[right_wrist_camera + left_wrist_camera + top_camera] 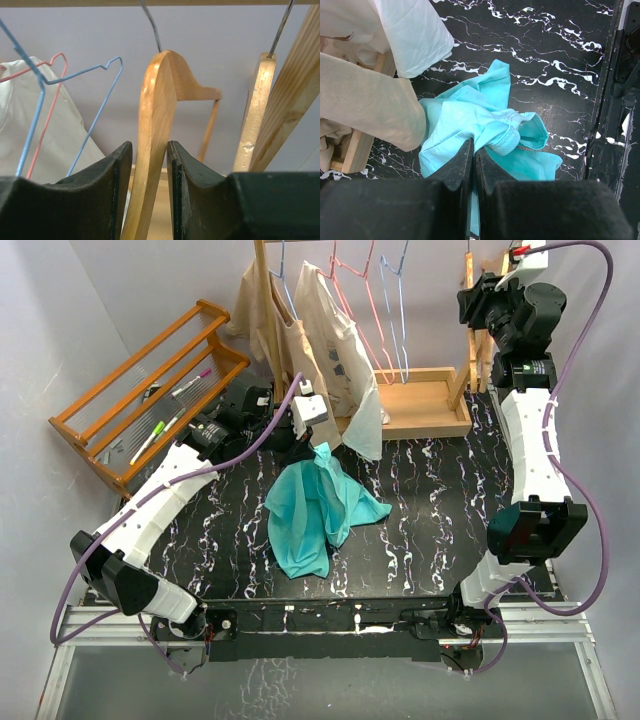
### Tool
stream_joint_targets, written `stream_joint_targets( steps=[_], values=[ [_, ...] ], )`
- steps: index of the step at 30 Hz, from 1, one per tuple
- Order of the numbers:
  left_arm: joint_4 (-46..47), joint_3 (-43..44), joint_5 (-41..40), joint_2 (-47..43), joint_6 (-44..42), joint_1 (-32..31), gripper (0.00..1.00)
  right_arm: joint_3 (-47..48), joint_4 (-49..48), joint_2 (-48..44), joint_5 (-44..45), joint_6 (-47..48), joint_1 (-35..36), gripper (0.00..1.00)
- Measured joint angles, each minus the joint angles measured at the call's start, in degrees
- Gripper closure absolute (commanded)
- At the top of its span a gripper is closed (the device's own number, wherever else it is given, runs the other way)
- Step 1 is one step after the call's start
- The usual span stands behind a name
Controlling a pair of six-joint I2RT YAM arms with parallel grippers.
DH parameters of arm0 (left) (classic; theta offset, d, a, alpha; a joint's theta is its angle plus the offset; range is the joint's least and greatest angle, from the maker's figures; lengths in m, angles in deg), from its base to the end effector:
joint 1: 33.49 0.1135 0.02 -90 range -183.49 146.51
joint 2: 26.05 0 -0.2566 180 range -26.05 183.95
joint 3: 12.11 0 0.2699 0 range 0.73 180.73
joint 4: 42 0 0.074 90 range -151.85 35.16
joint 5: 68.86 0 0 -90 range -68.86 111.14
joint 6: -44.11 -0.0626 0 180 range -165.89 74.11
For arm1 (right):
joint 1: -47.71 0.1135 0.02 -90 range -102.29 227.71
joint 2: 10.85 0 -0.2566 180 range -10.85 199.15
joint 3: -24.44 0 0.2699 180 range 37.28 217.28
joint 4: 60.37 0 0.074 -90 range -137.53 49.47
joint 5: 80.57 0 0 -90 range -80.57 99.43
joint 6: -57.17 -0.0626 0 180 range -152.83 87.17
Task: Place the t-shirt on the hanger
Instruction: Pick up the hanger from the clothesline.
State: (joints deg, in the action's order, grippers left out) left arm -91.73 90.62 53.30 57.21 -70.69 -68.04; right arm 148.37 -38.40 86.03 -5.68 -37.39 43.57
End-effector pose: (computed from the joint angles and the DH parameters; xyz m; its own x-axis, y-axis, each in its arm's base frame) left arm 0.2727 -0.2282 0.3943 -0.0166 0.4425 -0.8966 0.9537 0.2764 0.1188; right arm 0.4251 -0.0144 0.5029 0.0730 0.0717 -0.9948 -0.1957 0.9791 0.0562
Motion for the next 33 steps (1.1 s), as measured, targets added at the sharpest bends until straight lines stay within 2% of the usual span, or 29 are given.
stream_joint_targets(
  steps=[14, 19, 26, 33],
  values=[
    [-0.04, 0.0, -0.02, 0.0, 0.33, 0.0, 1.0, 0.52, 1.95, -0.74, -0.83, 1.9, 0.17, 0.92],
    [-0.02, 0.0, 0.02, 0.0, 0.33, 0.0, 1.0, 0.11, 1.31, -0.79, -0.9, 2.86, 0.17, 0.78],
    [0.02, 0.0, 0.09, 0.0, 0.35, 0.0, 1.0, 0.09, 1.62, 0.28, -0.87, 3.08, 0.17, 0.65],
    [0.09, -0.02, 0.33, 0.0, 0.31, 0.0, 1.0, -0.31, 2.82, 2.49, -0.87, 3.1, 0.17, 0.66]
  ],
)
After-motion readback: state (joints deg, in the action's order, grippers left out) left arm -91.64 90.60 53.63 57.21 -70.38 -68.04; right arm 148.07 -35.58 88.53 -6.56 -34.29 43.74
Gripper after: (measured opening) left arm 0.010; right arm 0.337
